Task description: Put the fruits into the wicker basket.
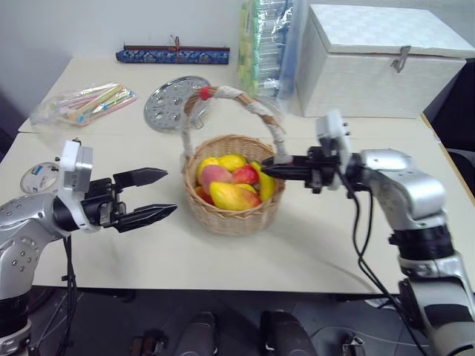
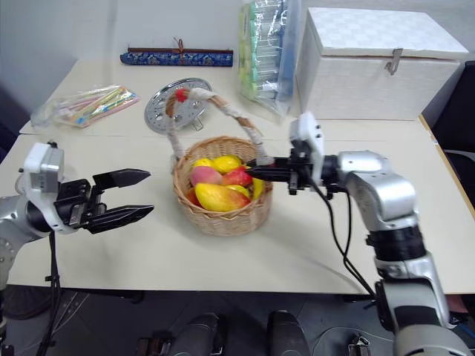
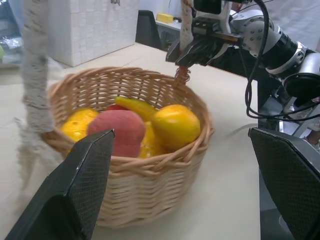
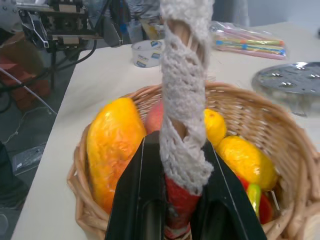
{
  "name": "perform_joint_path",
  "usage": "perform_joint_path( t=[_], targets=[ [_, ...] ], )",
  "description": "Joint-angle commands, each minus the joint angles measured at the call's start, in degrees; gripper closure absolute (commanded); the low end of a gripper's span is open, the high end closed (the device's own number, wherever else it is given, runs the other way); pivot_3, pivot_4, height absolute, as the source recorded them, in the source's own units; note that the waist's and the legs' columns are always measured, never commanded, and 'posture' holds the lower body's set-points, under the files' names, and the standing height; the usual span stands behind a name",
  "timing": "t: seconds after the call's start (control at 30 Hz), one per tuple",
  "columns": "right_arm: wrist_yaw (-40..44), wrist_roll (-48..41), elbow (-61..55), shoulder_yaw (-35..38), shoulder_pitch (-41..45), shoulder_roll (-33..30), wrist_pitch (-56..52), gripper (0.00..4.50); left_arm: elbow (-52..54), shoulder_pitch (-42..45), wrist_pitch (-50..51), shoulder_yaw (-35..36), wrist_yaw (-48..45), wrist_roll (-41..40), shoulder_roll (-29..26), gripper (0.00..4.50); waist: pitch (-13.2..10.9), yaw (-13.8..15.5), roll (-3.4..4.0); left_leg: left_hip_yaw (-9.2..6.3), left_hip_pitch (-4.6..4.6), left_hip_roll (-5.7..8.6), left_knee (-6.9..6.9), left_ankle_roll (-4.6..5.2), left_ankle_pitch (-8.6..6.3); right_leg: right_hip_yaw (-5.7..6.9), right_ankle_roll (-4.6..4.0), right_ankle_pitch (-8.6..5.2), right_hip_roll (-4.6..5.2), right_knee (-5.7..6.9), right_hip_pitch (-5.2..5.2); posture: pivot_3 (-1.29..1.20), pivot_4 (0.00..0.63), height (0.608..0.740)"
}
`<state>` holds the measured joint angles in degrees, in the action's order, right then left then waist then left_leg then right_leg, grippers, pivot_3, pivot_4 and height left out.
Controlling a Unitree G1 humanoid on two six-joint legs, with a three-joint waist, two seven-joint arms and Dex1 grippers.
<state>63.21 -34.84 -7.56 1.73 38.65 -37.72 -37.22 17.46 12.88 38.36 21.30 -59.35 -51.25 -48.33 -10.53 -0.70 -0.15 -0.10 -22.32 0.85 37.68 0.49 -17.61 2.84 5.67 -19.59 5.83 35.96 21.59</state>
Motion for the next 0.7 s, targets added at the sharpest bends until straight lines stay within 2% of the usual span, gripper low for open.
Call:
perform_joint_path(
  t=[0.03, 0.1, 0.23, 0.43, 0.53, 0.6, 0.63, 0.7],
  targets=[
    [-8.4, -2.8, -6.7, 12.4, -3.7, -2.7, -1.7, 4.3, -0.6, 1.4, -1.6, -1.0, -1.0, 0.7, 0.4, 0.0, 0.0, 0.4, 0.0, 0.0, 0.0, -0.01, 0.0, -0.01, 0.0, 0.0, 0.0, 0.0, 0.0, 0.01, 0.0, 0.0, 0.15, 0.74],
    [-12.8, -1.5, -7.0, 17.9, -7.1, -3.7, -0.7, 4.3, -1.8, 2.3, -2.2, -2.1, -1.5, 1.4, 0.9, 0.0, 0.0, 0.6, 0.0, 0.02, 0.02, 0.0, 0.0, -0.01, 0.01, 0.0, 0.0, 0.0, -0.01, 0.01, 0.0, 0.0, 0.15, 0.74],
    [-17.7, 1.4, -4.4, 23.7, -12.1, -5.0, 2.4, 4.3, -3.5, 3.4, -3.1, -3.8, -2.8, 2.5, 1.5, 0.0, 0.0, 0.6, 0.0, 0.07, 0.02, 0.0, 0.01, -0.01, 0.01, -0.02, 0.0, 0.0, -0.03, 0.03, -0.01, 0.0, 0.15, 0.74],
    [-20.3, 6.5, 2.5, 22.8, -15.1, -4.7, 9.0, 4.3, -5.1, 4.5, -4.0, -5.1, -3.8, 3.8, 1.7, 0.0, 0.0, 0.1, 0.03, 0.23, 0.11, -0.04, -0.03, 0.0, 0.02, -0.13, 0.0, 0.0, -0.14, 0.09, -0.01, 0.0, 0.15, 0.74],
    [-20.0, 5.8, 4.5, 22.3, -15.7, -4.2, 9.2, 4.3, -5.4, 4.6, -4.3, -5.3, -3.9, 4.3, 1.7, 0.0, 0.0, 0.1, 0.03, 0.26, 0.14, -0.05, -0.03, 0.01, 0.03, -0.15, 0.0, 0.0, -0.16, 0.12, -0.01, 0.0, 0.15, 0.74],
    [-20.1, 5.7, 4.3, 21.9, -16.4, -4.4, 8.8, 3.56, -5.4, 4.3, -4.6, -5.2, -3.9, 4.6, 1.7, 0.0, 0.0, 0.2, 0.03, 0.25, 0.14, -0.06, -0.01, 0.01, 0.03, -0.15, 0.0, 0.0, -0.15, 0.11, -0.02, 0.0, 0.15, 0.74],
    [-20.1, 5.4, 3.6, 21.8, -17.0, -4.6, 8.3, 3.37, -5.5, 4.1, -4.6, -5.0, -3.9, 4.7, 1.6, 0.0, 0.0, 0.3, 0.03, 0.25, 0.14, -0.06, 0.0, 0.01, 0.03, -0.15, 0.0, 0.0, -0.15, 0.11, -0.03, 0.0, 0.15, 0.74],
    [-20.2, 5.8, 2.0, 22.2, -19.0, -5.3, 8.7, 2.56, -5.7, 3.5, -4.8, -4.7, -4.2, 4.9, 1.3, 0.0, 0.0, 0.5, 0.03, 0.24, 0.14, -0.06, 0.0, 0.01, 0.03, -0.15, 0.0, 0.0, -0.15, 0.11, -0.03, 0.0, 0.15, 0.74]
  ],
)
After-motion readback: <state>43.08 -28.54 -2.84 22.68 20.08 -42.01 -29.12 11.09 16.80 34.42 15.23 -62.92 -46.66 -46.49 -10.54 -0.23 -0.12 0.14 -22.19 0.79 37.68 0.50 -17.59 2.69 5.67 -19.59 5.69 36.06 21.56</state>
